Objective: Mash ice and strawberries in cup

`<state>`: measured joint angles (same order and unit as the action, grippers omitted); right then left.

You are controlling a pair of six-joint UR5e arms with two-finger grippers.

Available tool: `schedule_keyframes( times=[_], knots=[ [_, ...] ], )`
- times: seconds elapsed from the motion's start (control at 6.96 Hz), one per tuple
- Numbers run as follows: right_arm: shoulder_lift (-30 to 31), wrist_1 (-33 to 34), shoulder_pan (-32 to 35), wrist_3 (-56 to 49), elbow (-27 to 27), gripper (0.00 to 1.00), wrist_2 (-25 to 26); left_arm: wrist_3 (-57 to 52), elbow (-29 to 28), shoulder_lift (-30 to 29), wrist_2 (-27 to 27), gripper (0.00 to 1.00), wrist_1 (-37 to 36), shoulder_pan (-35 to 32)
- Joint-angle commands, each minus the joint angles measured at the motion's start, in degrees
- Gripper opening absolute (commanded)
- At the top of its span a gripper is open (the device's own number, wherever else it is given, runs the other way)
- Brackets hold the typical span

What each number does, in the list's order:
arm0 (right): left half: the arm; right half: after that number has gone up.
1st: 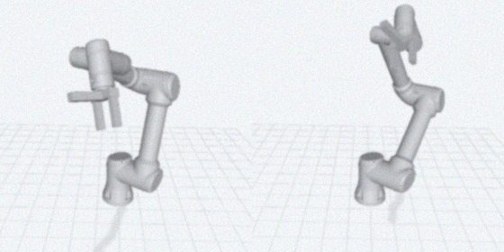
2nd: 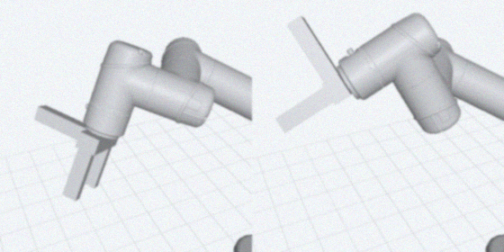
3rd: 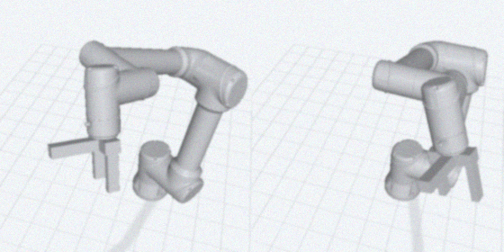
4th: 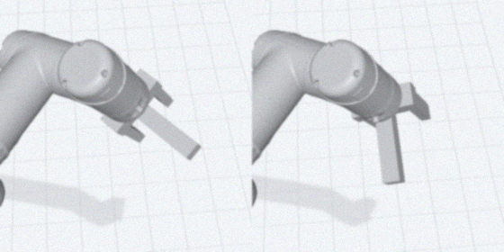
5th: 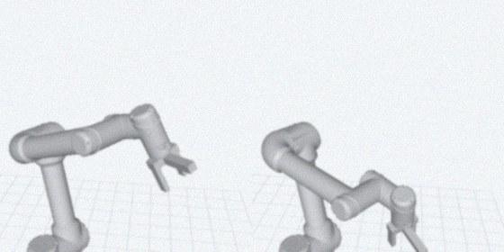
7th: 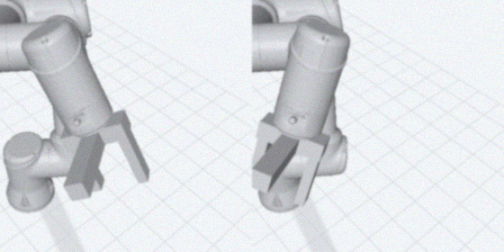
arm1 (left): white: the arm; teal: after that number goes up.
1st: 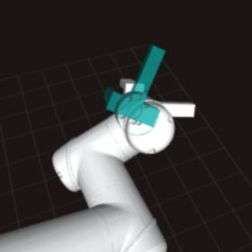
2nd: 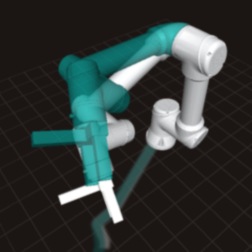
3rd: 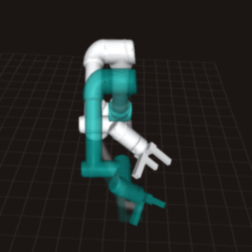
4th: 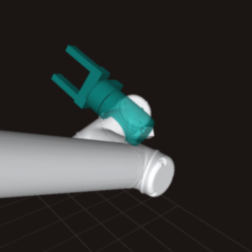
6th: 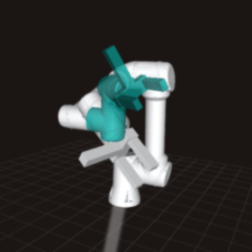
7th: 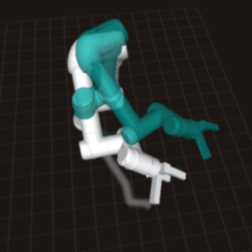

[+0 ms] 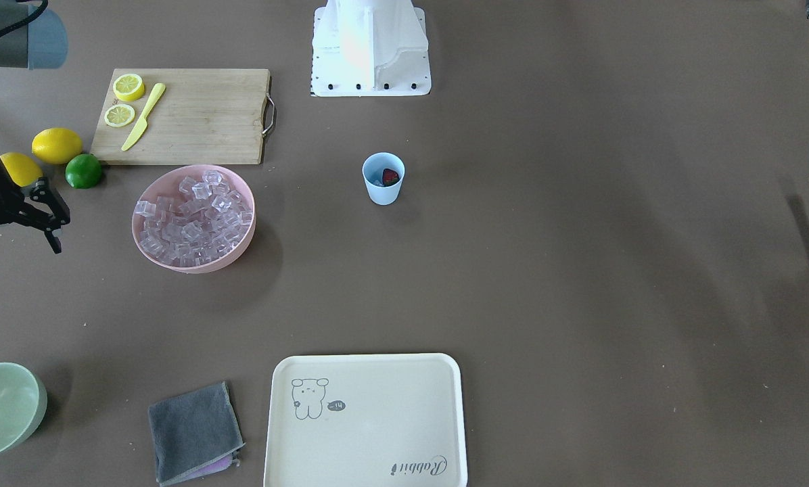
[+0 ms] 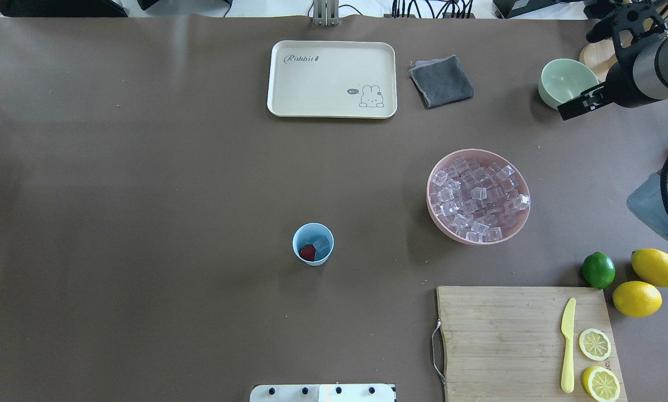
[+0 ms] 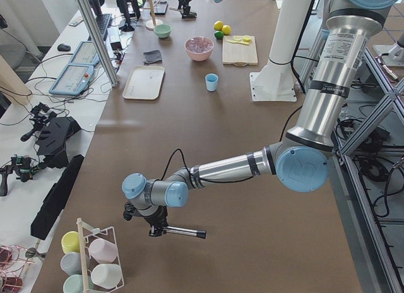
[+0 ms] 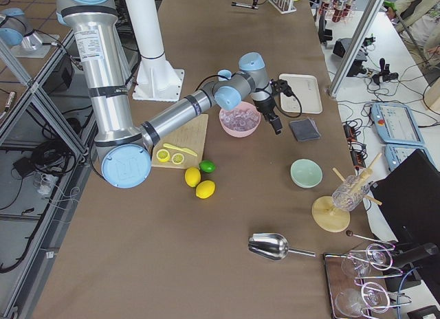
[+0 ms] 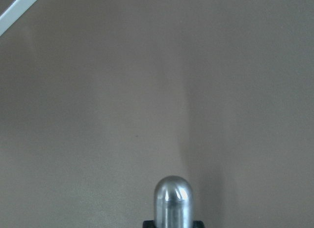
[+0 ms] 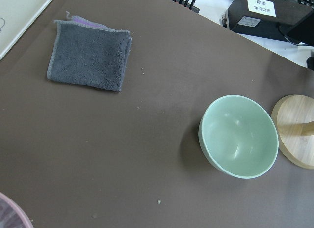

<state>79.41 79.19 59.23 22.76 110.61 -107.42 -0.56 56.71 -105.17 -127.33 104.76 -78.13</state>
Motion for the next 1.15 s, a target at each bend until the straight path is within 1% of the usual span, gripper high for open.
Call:
schedule_keyframes(
  times=[0.0, 0.29, 0.57, 0.72, 0.86, 1.01],
  knots=[
    [0.1, 0.0, 0.1, -0.1, 0.2, 1.0, -0.1, 0.1, 0.3, 0.1, 0.1, 0.98, 0.1, 0.1],
    [0.4, 0.0, 0.6, -0.1, 0.9, 1.0, -0.1, 0.4, 0.9, -0.9, -0.1, 0.98, -0.5, -0.8],
    [0.1, 0.1, 0.6, -0.2, 0.8, 1.0, -0.6, 0.4, 4.4, -1.4, -0.4, 0.98, -1.0, -5.2],
    [0.0, 0.3, 0.9, -0.2, 0.7, 1.0, -0.9, 0.5, 4.5, -3.0, -0.5, 0.98, -1.2, -7.6],
    [0.2, 0.9, 1.7, -0.9, 0.3, 1.0, -1.0, 0.4, 5.0, -6.5, -0.7, 0.98, -5.3, -10.1],
    [0.0, 2.4, 3.4, -2.8, -0.4, 1.0, -1.1, 0.5, 8.1, -7.8, -0.6, 0.98, -8.1, -10.7]
  ],
)
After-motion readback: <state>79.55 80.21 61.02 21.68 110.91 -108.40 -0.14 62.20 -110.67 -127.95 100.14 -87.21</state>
